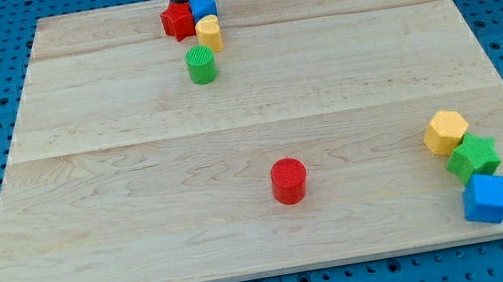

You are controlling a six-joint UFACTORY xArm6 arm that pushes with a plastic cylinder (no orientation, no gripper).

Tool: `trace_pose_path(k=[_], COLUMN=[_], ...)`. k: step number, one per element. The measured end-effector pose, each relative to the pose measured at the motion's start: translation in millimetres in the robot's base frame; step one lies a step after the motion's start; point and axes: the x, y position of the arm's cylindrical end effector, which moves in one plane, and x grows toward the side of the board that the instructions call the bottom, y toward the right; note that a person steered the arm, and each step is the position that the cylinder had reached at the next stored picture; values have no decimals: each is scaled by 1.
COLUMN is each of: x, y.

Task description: Move the red star closer to the red circle

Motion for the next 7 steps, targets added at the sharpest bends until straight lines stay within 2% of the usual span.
trace_pose_path(k=[7], x=[23], y=[-18])
